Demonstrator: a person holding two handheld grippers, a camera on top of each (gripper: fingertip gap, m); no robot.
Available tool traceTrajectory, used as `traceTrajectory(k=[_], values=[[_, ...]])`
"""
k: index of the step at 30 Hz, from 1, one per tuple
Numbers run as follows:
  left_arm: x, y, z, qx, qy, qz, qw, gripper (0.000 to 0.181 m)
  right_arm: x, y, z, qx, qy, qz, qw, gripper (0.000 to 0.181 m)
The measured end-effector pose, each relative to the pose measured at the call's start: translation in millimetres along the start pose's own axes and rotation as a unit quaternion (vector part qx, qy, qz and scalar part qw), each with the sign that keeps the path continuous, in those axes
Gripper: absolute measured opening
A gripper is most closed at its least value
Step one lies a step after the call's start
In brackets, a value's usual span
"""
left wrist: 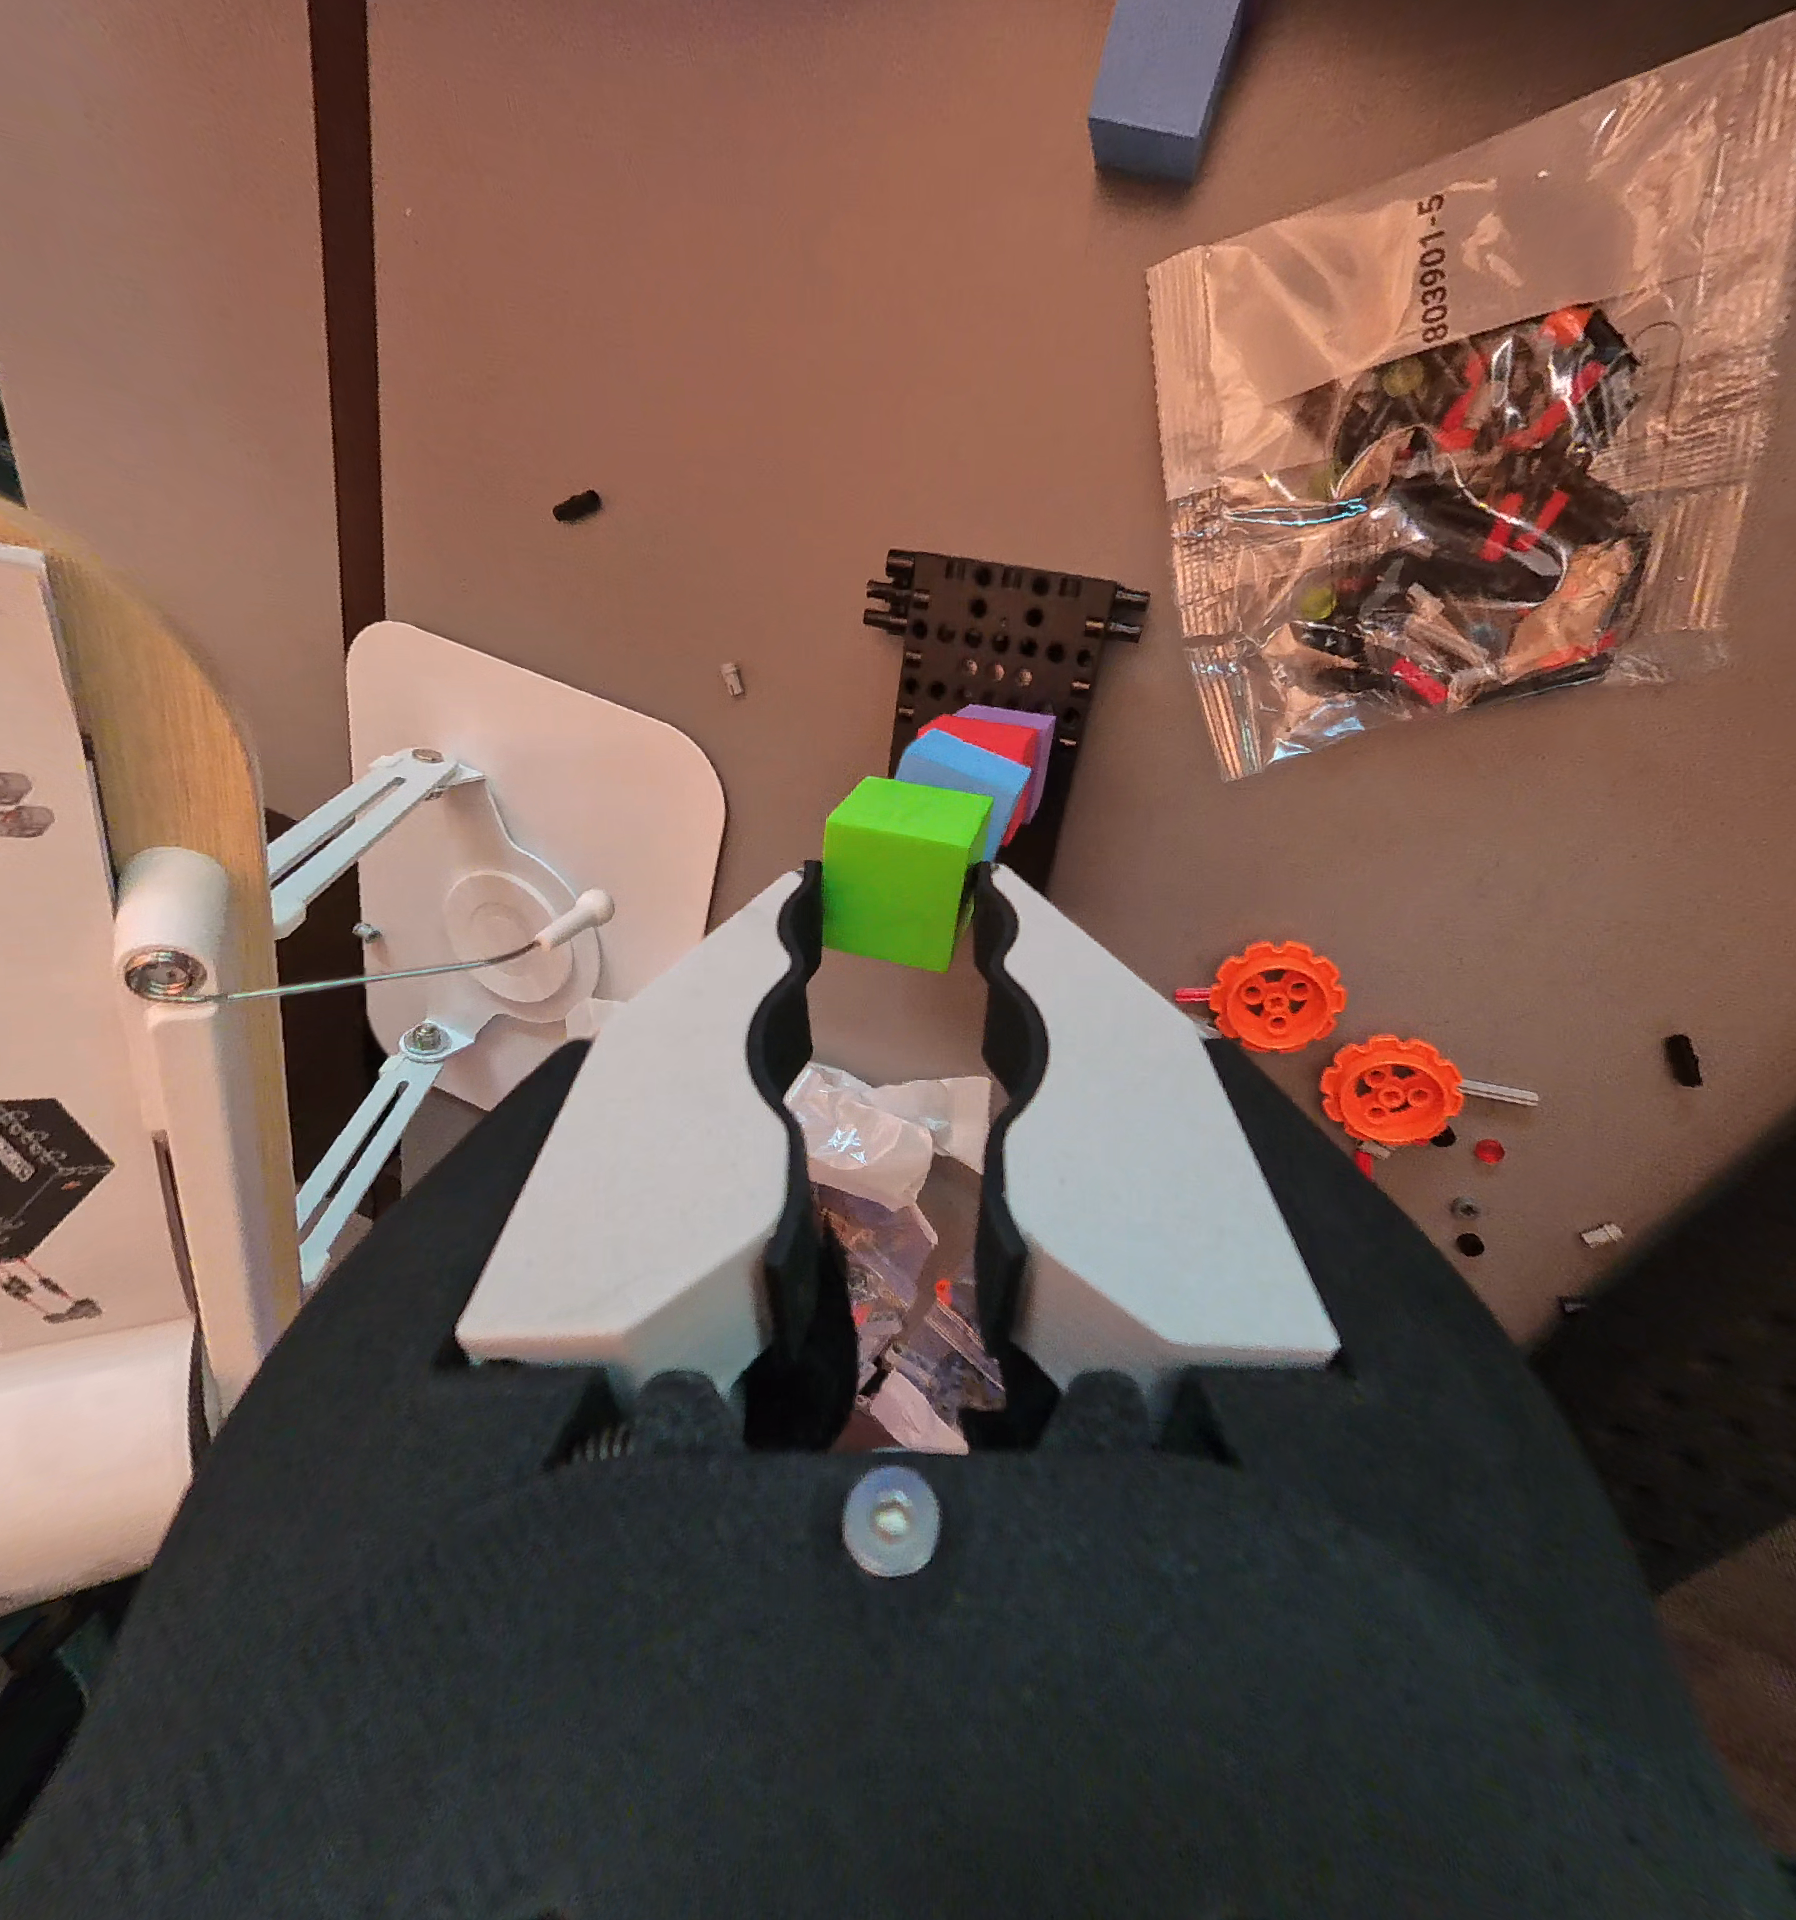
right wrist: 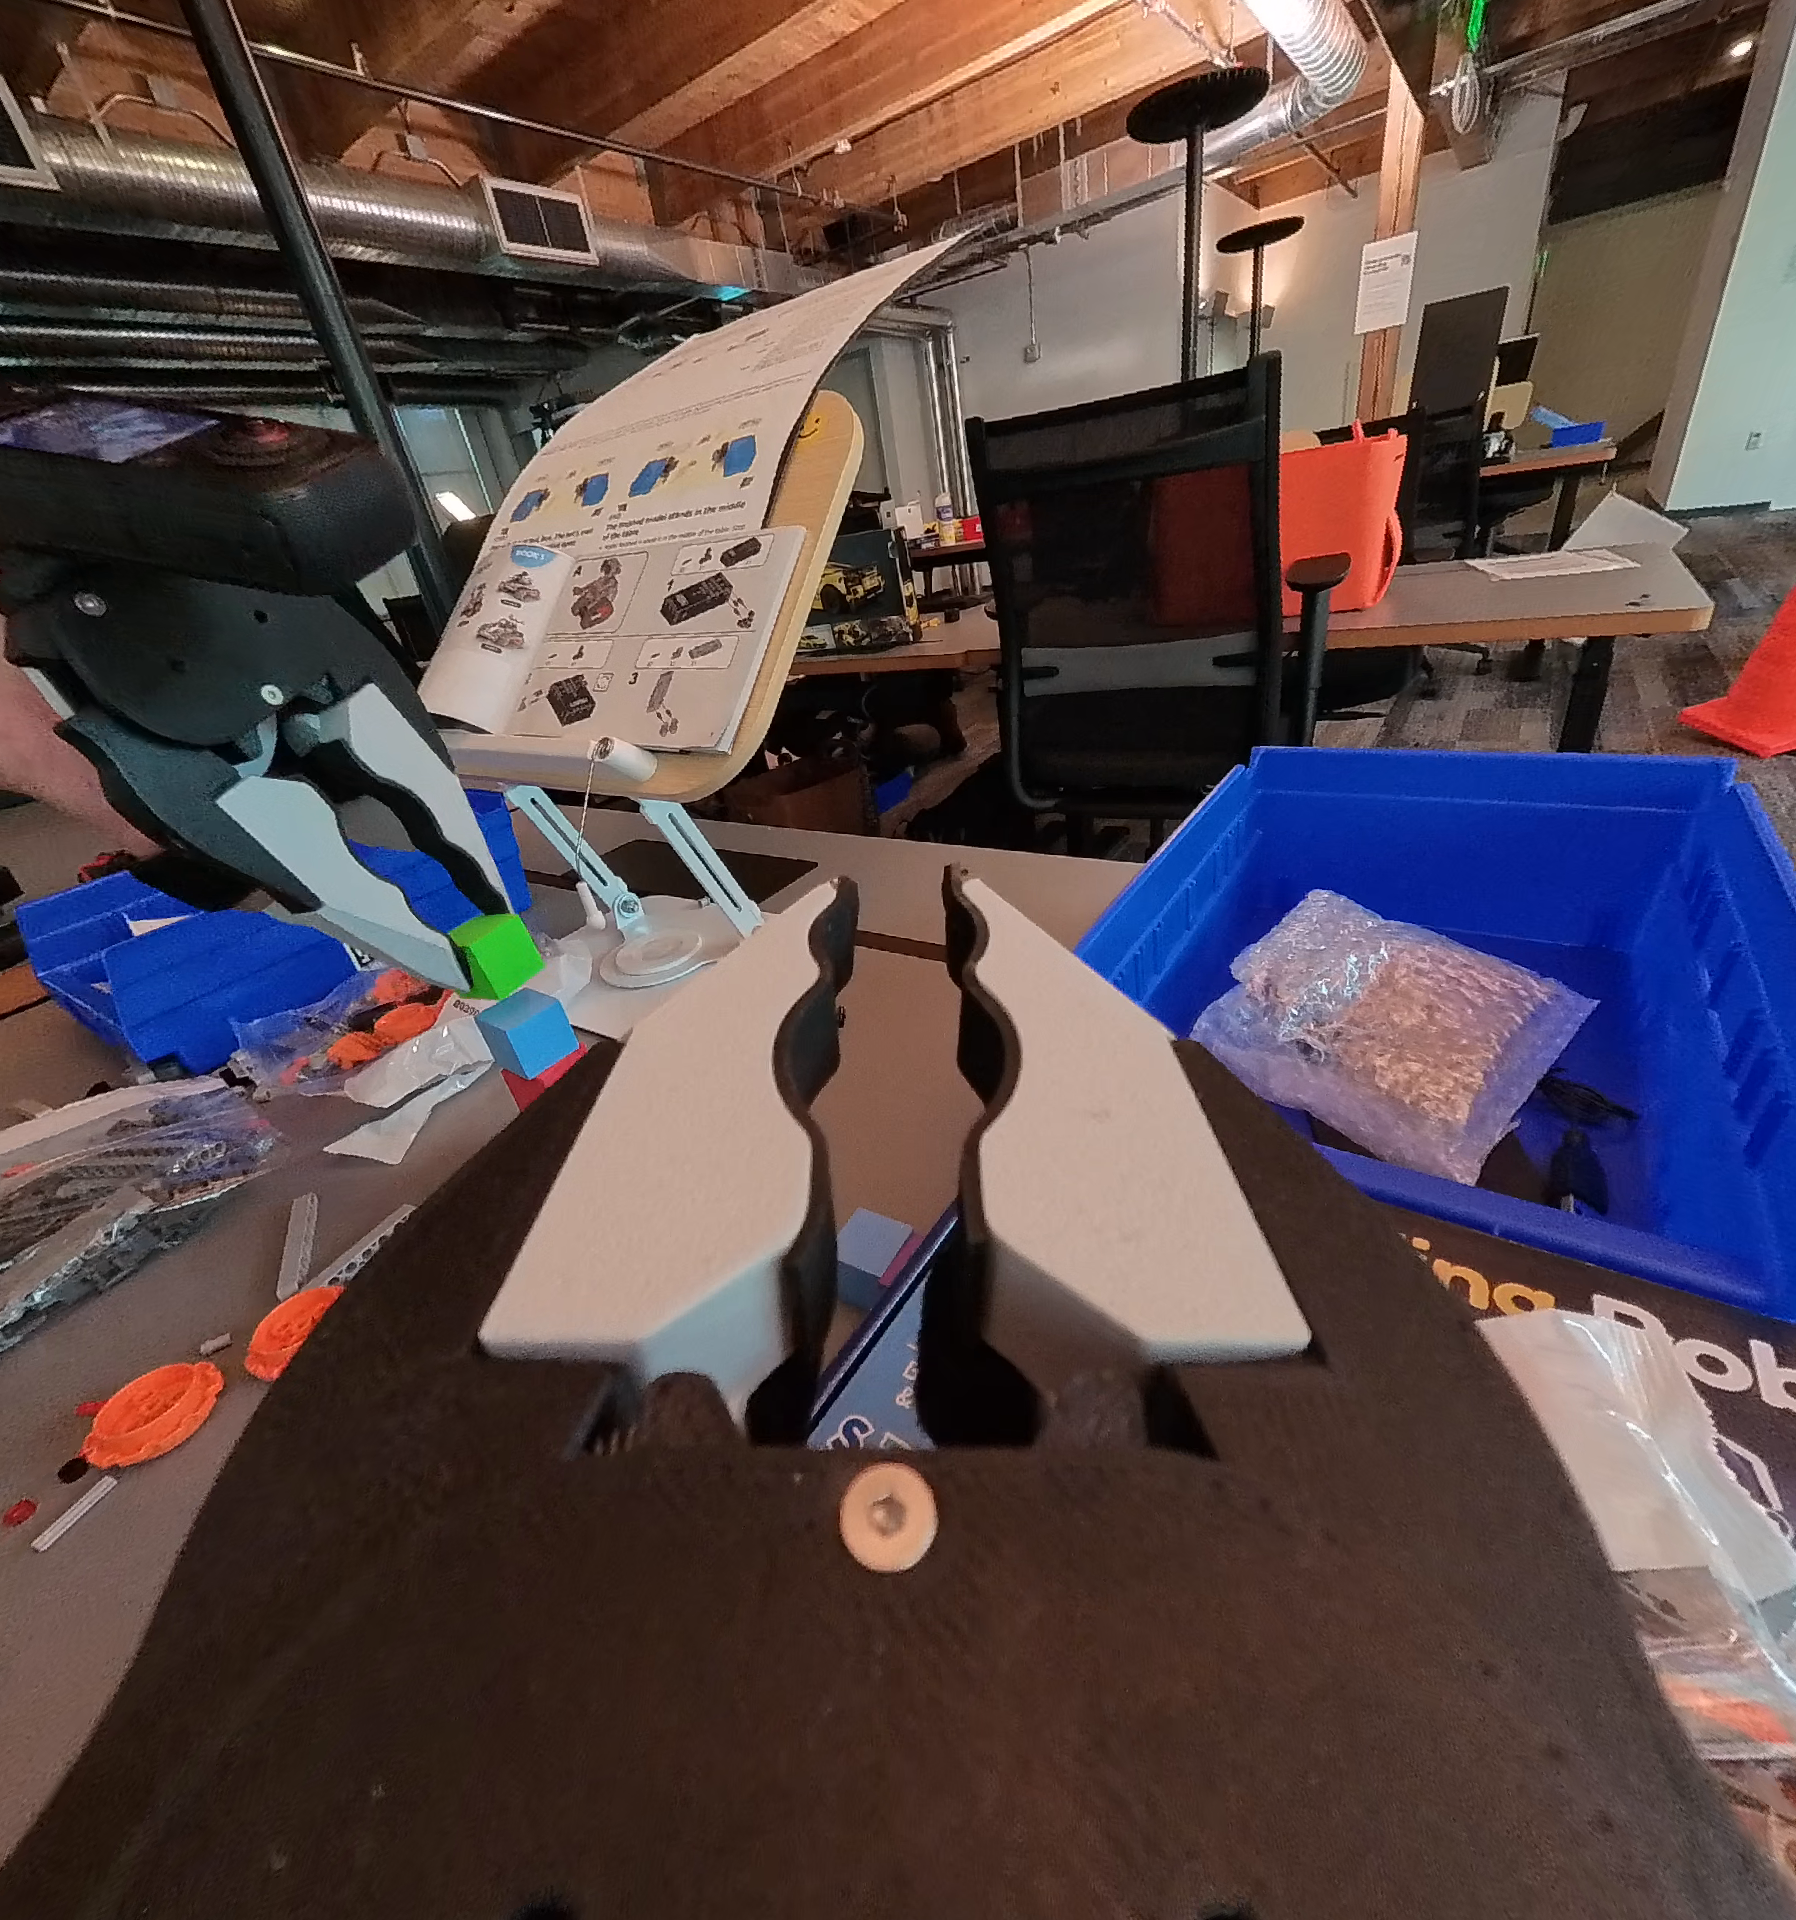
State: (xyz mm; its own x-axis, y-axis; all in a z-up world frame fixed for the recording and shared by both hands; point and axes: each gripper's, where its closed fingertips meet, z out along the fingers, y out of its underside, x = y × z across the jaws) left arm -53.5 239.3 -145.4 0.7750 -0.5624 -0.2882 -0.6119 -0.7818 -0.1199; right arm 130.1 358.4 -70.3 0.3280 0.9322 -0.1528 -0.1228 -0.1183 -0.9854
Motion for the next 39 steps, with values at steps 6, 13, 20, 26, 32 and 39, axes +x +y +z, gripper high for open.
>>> traceTrajectory(k=[6, 13, 20, 26, 32, 39], values=[[1.7, -1.0, 4.1, -0.008, 0.01, 0.001, 1.0, 0.027, 0.5, -1.3, -0.8, 0.002, 0.0, 0.002, 1.0, 0.015], [9.2, -3.0, 12.6, -0.006, 0.041, -0.007, 0.999, 0.028, 0.1, -2.7, -1.6, 0.005, -0.002, 0.003, 1.0, 0.016], [0.5, -24.6, -8.7, 0.03, -0.01, -0.007, 0.999, 0.04, 2.1, -5.3, -3.7, 0.01, 0.001, 0.006, 1.0, 0.015], [25.9, -99.7, -8.8, 0.097, -0.049, 0.016, 0.994, 0.042, 10.1, -10.4, -8.4, 0.023, 0.013, 0.011, 1.0, 0.016], [49.9, -124.4, 37.6, 0.069, -0.035, 0.038, 0.996, 0.042, 13.4, -10.8, -9.5, 0.026, 0.016, 0.016, 0.999, 0.015], [19.7, -92.0, 35.9, 0.1, -0.042, -0.022, 0.994, 0.038, 10.6, -13.2, -10.2, 0.03, 0.009, 0.02, 0.999, 0.015]])
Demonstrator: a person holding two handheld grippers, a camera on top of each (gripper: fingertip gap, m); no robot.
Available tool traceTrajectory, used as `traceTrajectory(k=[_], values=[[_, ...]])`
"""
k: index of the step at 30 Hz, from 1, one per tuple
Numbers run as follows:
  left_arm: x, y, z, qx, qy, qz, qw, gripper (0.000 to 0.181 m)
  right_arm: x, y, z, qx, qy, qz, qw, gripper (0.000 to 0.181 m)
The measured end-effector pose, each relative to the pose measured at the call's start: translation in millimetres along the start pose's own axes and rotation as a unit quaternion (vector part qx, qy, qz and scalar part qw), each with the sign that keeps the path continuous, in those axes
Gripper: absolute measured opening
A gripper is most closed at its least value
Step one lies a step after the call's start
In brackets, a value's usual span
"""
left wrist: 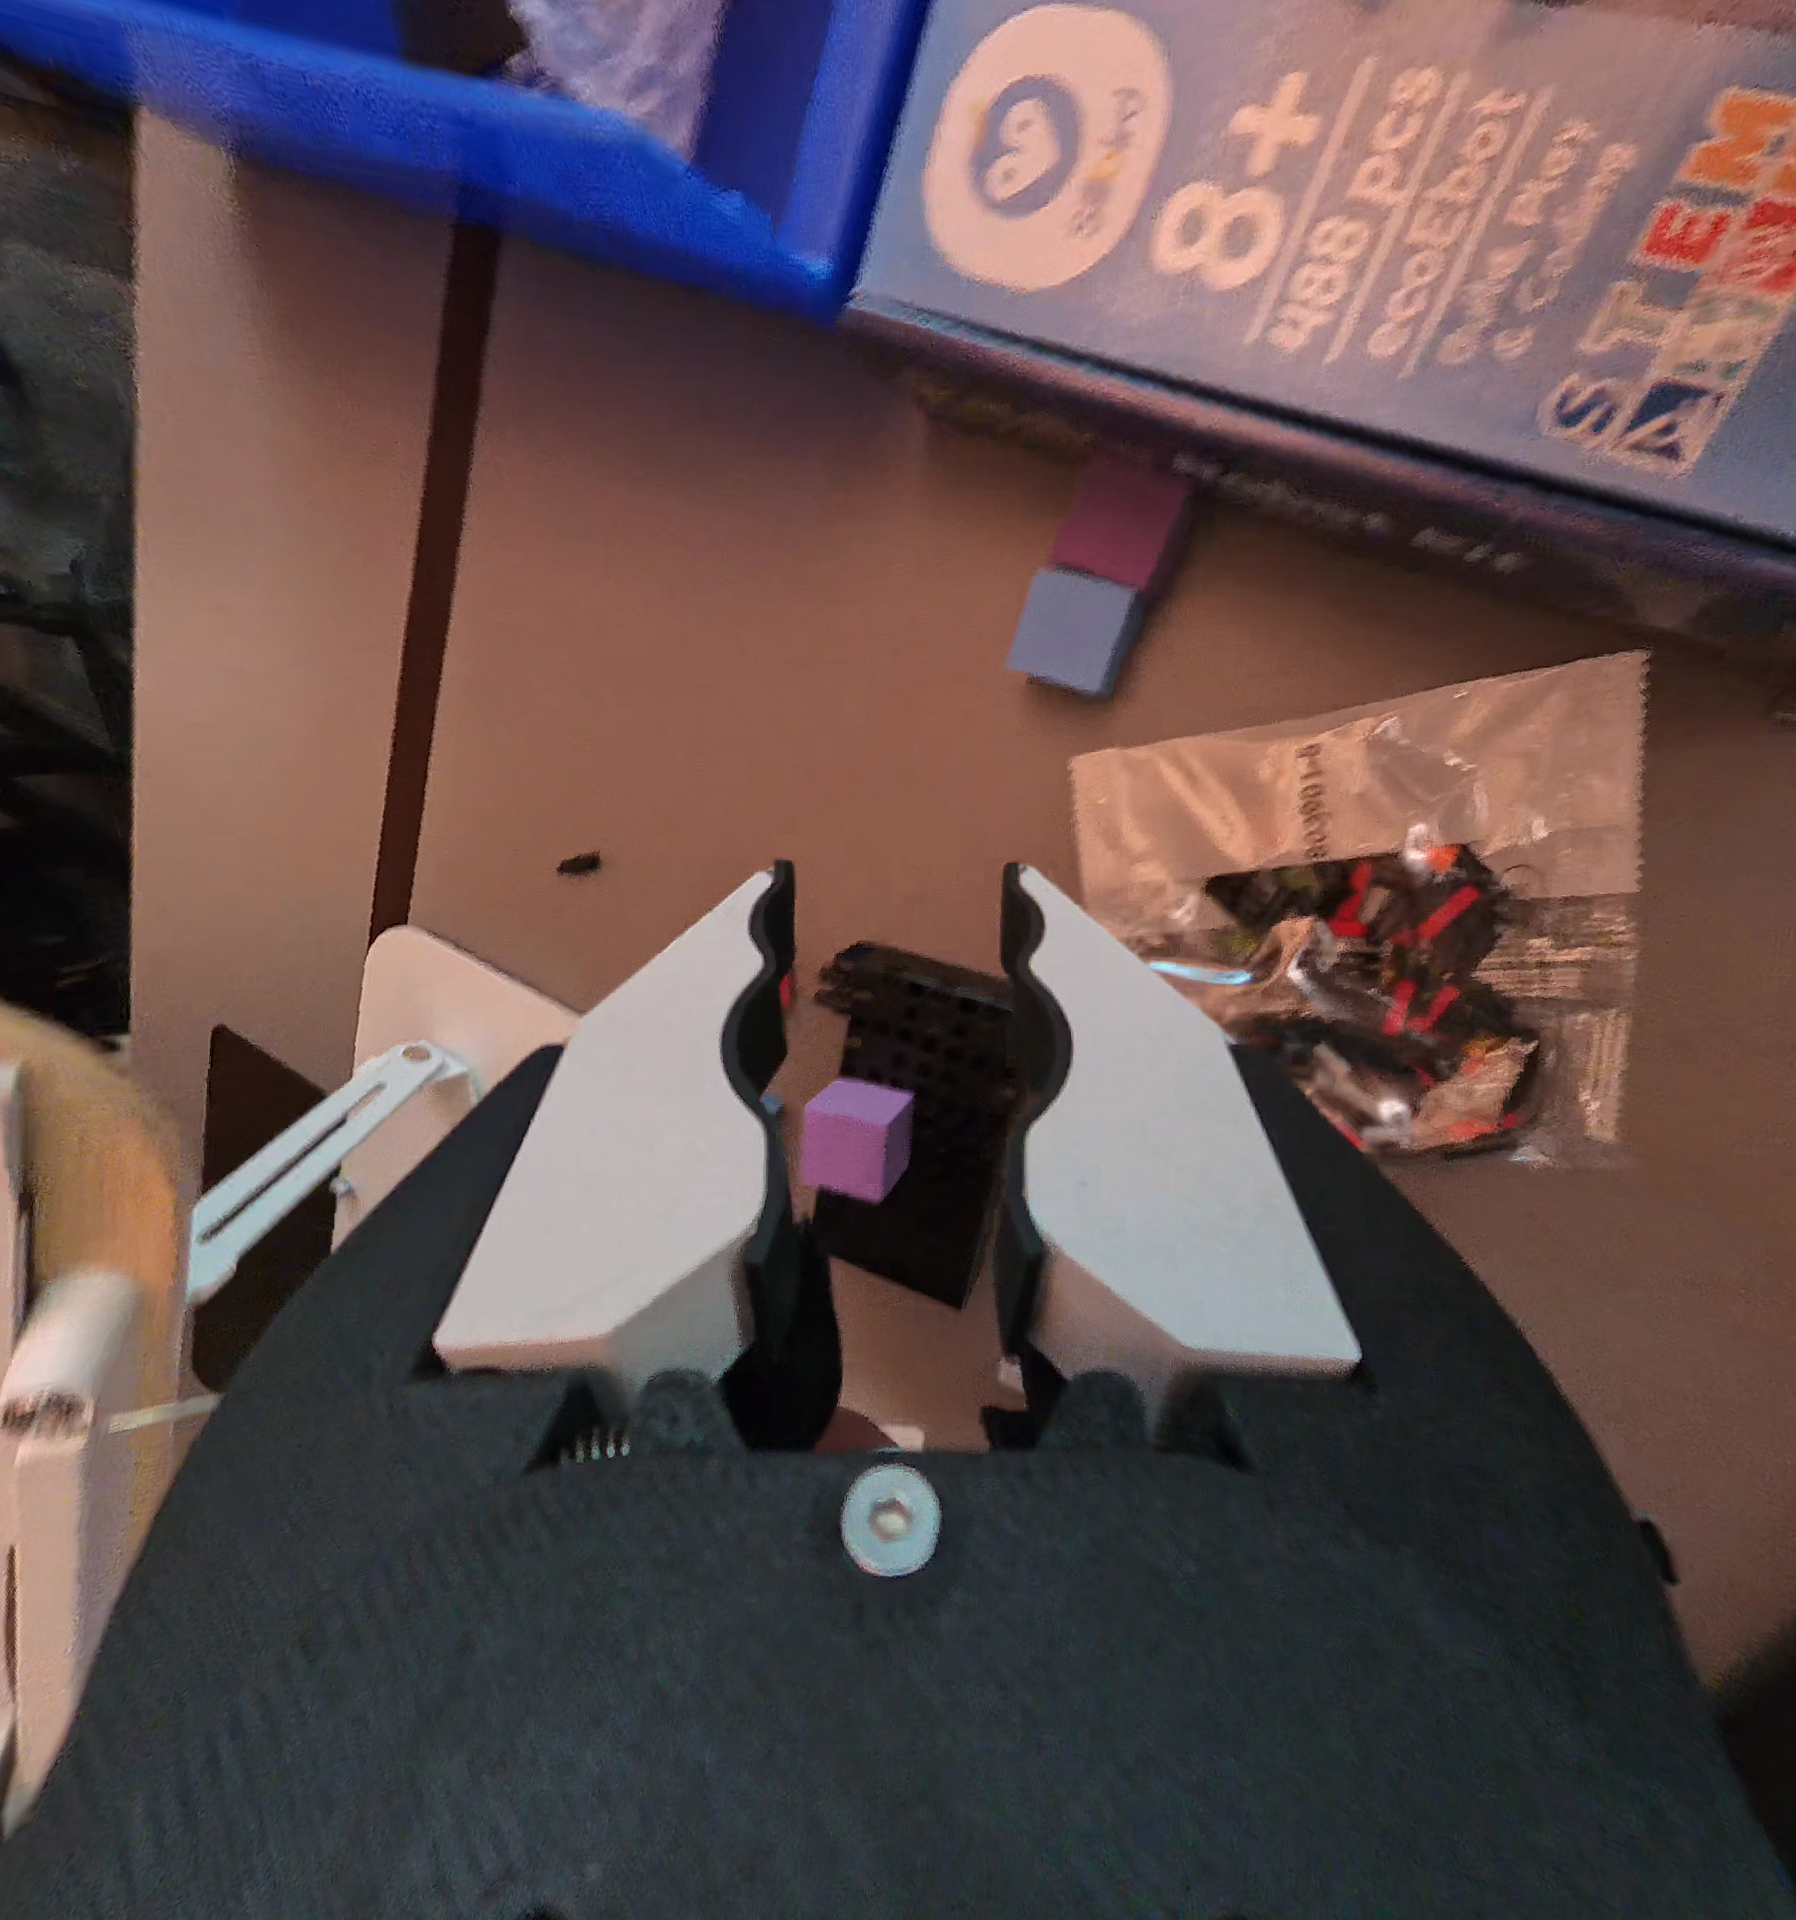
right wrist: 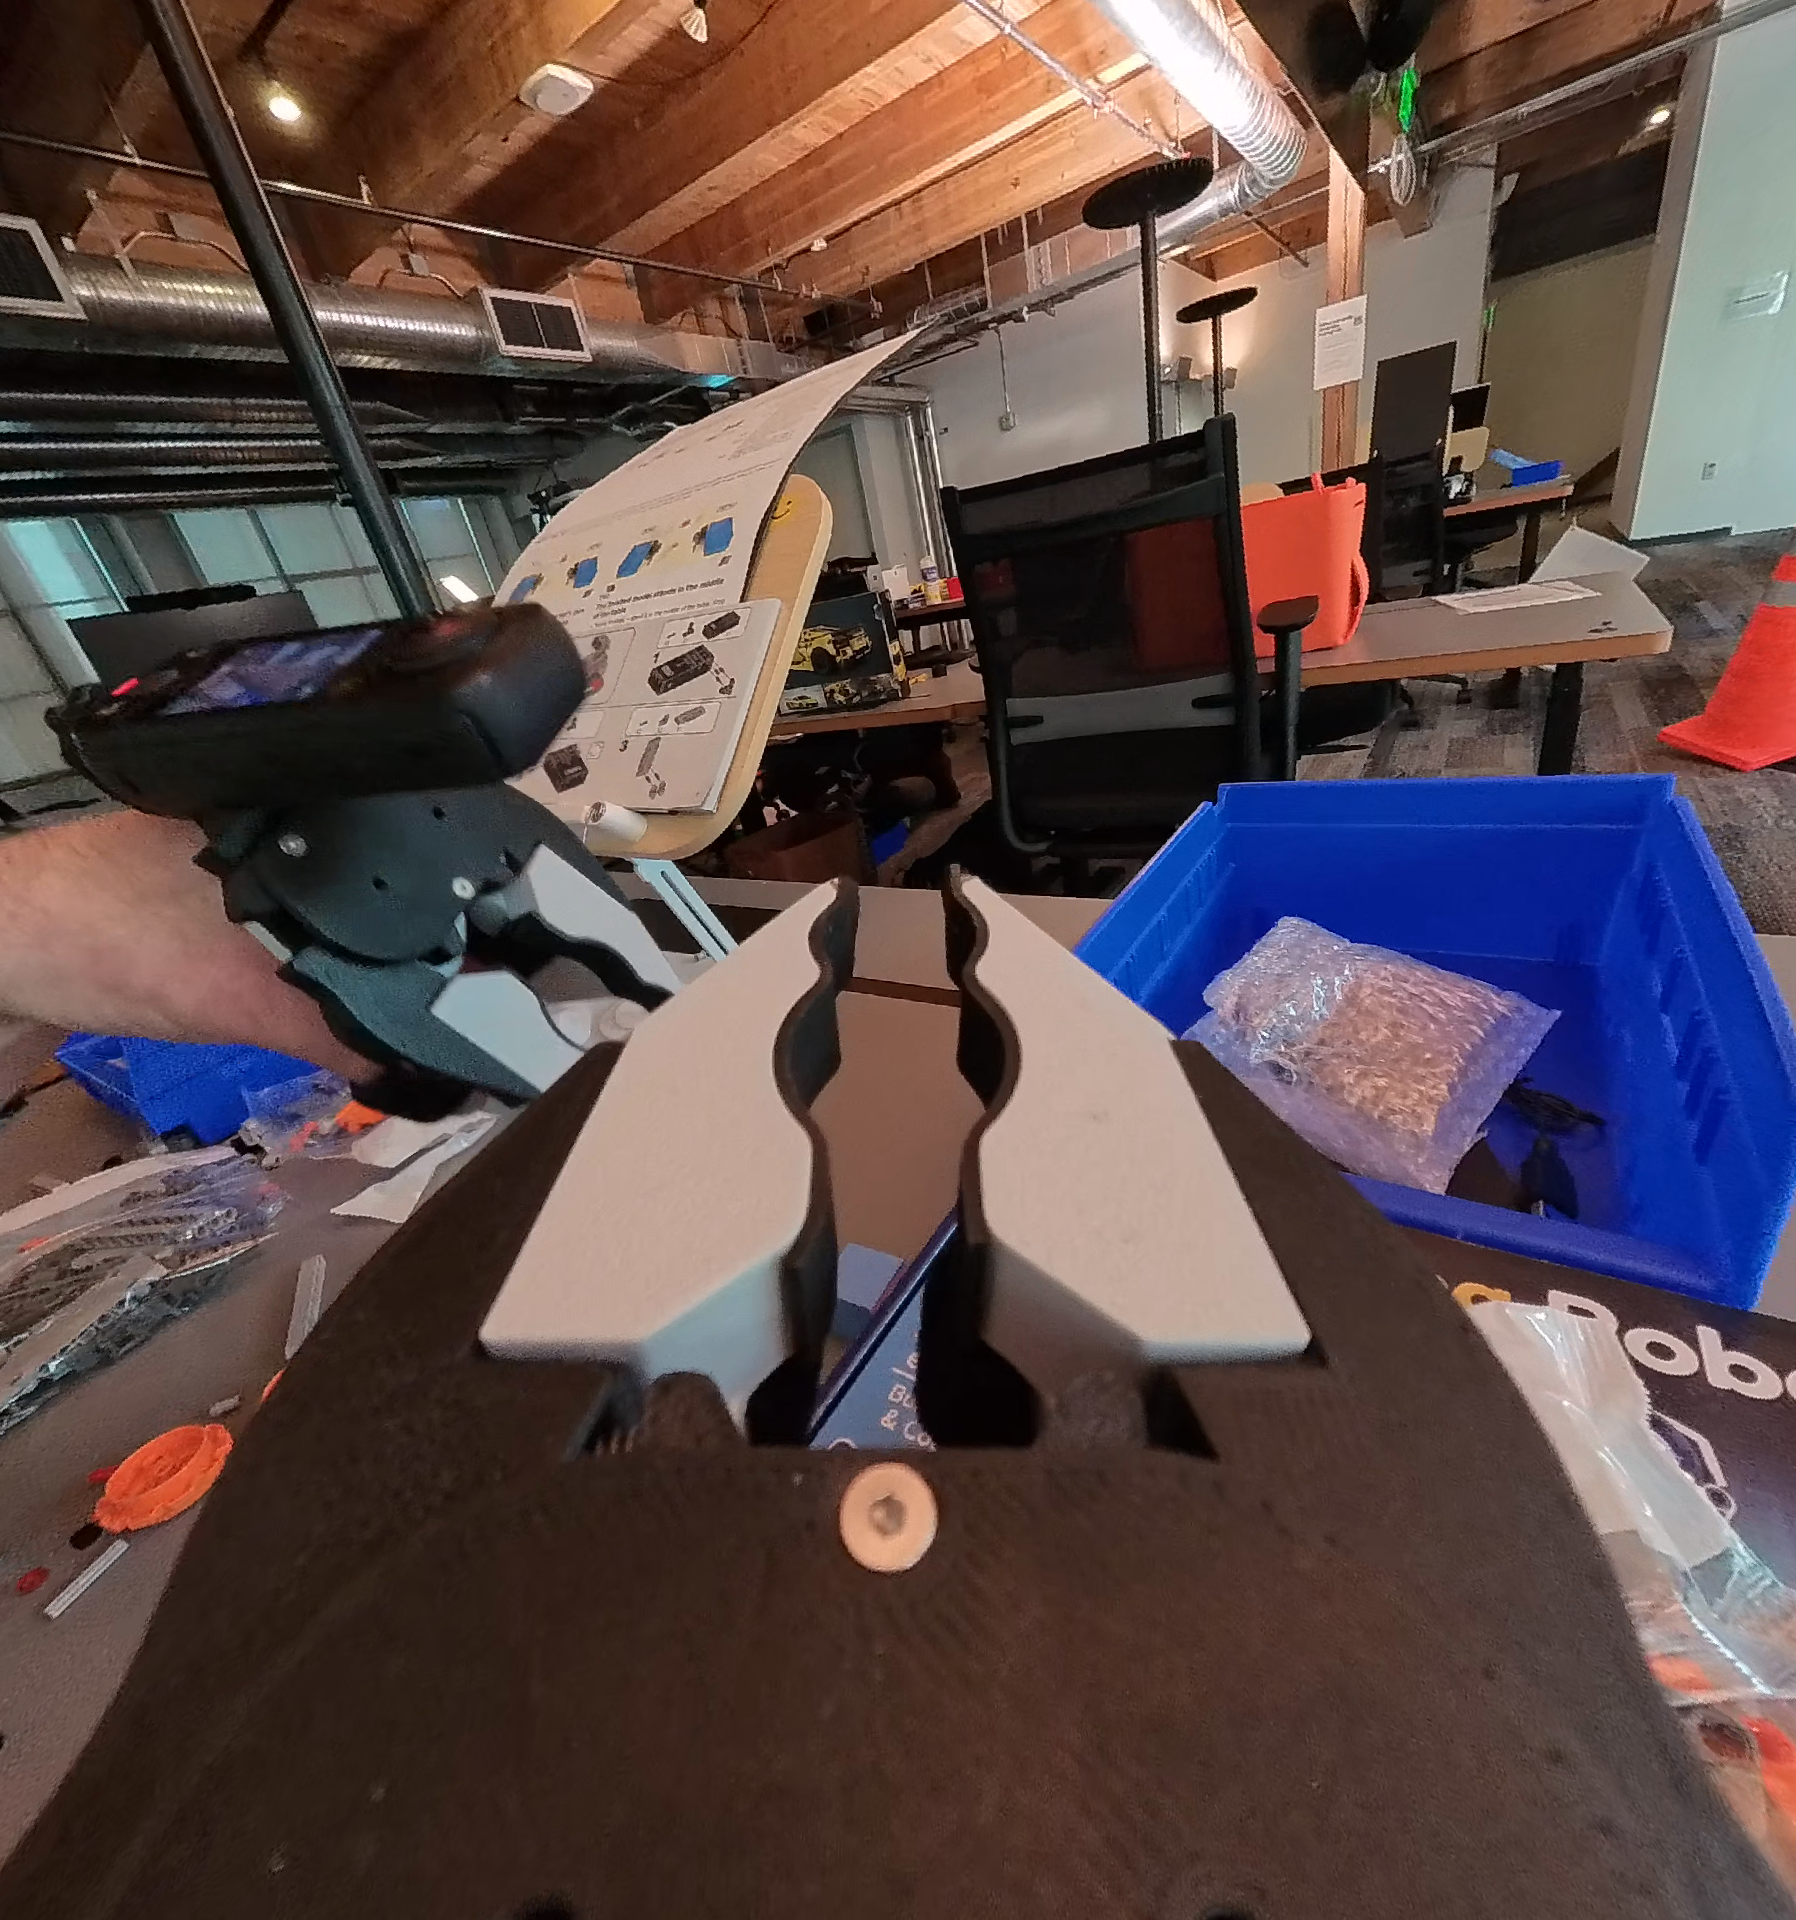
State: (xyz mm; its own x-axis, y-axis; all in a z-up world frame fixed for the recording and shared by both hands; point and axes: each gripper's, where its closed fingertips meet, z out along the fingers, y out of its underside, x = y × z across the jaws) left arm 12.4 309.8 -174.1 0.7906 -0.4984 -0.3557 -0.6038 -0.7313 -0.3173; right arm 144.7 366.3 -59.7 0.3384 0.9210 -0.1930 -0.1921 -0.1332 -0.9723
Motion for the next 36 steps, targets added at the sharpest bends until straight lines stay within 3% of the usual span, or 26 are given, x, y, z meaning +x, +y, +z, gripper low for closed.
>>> traceTrajectory(k=[6, 11, 16, 19, 22, 26, 28, 30, 36], values=[[-57.0, 54.4, -39.4, 0.061, -0.078, -0.082, 0.992, 0.037, -2.2, 3.1, 2.1, -0.007, -0.008, 0.004, 1.0, 0.016], [-113.2, 117.5, -77.8, 0.1, -0.165, -0.154, 0.969, 0.037, -9.8, 10.2, 7.4, -0.021, -0.017, -0.009, 1.0, 0.017], [-157.7, 164.1, -99.4, 0.125, -0.229, -0.185, 0.947, 0.037, -21.2, 21.2, 14.6, -0.044, -0.031, -0.034, 0.998, 0.021], [-169.1, 169.0, -97.9, 0.13, -0.258, -0.126, 0.949, 0.038, -23.4, 33.3, 20.4, -0.068, -0.03, -0.058, 0.996, 0.021], [-171.8, 156.1, -85.5, 0.136, -0.269, -0.054, 0.952, 0.035, -24.8, 38.9, 23.1, -0.075, -0.036, -0.058, 0.995, 0.022], [-185.1, 157.8, -60.4, 0.077, -0.284, -0.003, 0.956, 0.037, -20.2, 36.7, 21.3, -0.073, -0.026, -0.071, 0.994, 0.021], [-192.4, 158.4, -54.2, 0.069, -0.295, 0.008, 0.953, 0.035, -17.8, 37.0, 20.9, -0.075, -0.021, -0.079, 0.994, 0.021], [-199.4, 156.4, -56.5, 0.084, -0.307, -0.002, 0.948, 0.019, -14.1, 39.1, 21.2, -0.081, -0.013, -0.091, 0.993, 0.02], [-198.9, 155.5, -55.8, 0.09, -0.324, -0.026, 0.941, 0.019, -6.8, 47.3, 23.6, -0.098, 0.009, -0.128, 0.987, 0.02]])
